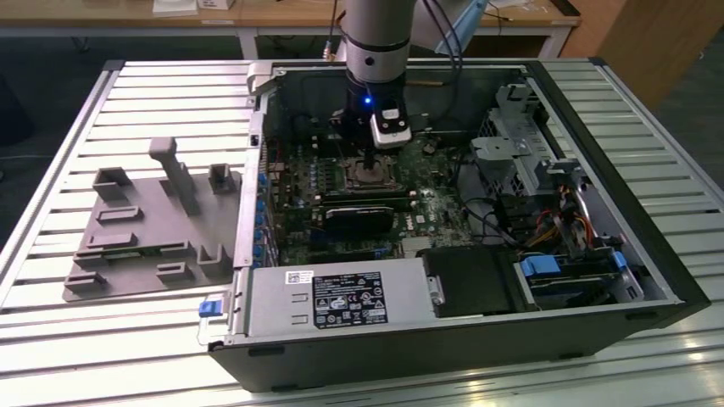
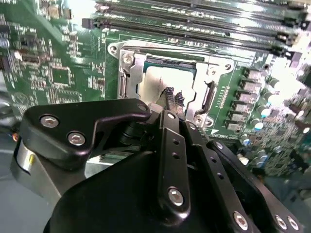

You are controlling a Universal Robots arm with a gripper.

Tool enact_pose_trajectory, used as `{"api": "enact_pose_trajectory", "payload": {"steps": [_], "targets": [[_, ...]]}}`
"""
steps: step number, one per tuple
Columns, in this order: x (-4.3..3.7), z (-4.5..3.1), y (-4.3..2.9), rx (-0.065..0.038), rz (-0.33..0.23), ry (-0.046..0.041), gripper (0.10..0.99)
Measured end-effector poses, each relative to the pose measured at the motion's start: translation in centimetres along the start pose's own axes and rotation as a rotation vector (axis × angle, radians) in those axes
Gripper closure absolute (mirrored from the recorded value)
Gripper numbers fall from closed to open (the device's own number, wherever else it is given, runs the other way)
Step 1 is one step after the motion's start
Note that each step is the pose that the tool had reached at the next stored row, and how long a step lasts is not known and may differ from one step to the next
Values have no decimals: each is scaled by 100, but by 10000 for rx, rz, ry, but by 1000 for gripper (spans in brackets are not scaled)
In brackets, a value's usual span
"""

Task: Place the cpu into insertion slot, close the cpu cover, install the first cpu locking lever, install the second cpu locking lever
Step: 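Close the cpu cover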

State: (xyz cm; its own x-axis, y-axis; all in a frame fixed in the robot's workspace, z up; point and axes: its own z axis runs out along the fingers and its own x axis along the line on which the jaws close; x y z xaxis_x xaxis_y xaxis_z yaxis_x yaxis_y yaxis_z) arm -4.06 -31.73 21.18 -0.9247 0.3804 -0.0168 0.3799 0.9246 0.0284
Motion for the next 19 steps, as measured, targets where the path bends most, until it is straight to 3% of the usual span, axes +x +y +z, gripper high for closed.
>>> {"api": "enact_pose_trajectory", "payload": {"steps": [14, 19], "targets": [[0, 7, 0, -43, -2549, 73, 980], [1, -3, -1, -44, -2725, 78, 980]]}}
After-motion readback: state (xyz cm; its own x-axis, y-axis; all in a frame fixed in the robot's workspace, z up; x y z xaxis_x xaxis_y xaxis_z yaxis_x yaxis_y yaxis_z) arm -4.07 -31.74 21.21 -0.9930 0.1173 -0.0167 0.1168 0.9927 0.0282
